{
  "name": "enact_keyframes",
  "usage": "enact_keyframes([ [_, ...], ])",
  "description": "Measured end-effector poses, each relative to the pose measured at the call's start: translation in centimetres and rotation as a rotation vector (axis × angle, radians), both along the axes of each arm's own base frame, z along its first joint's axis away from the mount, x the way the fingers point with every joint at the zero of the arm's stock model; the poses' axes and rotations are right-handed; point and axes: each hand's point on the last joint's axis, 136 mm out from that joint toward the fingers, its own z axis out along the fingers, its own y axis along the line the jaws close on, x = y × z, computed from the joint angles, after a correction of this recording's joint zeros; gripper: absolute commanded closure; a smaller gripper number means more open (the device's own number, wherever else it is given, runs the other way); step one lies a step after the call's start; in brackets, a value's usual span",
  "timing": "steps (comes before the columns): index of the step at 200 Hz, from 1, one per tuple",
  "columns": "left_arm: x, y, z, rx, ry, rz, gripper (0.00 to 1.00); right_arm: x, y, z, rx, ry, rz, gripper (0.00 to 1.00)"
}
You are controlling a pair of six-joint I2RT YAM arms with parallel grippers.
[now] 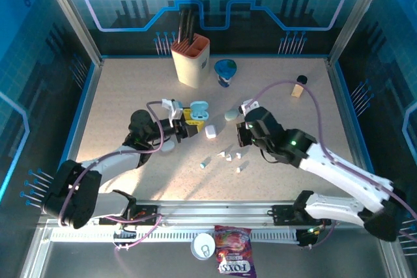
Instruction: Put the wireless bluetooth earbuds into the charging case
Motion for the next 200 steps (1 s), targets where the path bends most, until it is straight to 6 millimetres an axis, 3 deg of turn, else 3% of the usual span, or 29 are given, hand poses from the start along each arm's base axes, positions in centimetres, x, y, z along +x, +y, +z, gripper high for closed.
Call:
enact_keyframes([
  [33,-1.3,-0.8,-0.7,0.047,-0.026,-0.056,0.65,-1.6,2.7,4.4,0.026,-0.151,0.21,1.0],
  [74,-2.6,-1.4,-1.5,0.072,-0.016,-0.12,0.65,-2.4,7.0,6.1,-0.002,-0.211,0.397,1.0],
  [116,-3.3,-1.5,-1.3,0.074,-0.017,-0.145,0.64,-1.9,8.8,4.5,-0.046,-0.195,0.45,1.0],
  [200,-3.3,-1.5,-1.2,0.078,-0.028,-0.145,0.63,-1.4,9.8,2.1,-0.092,-0.147,0.466,1.0],
])
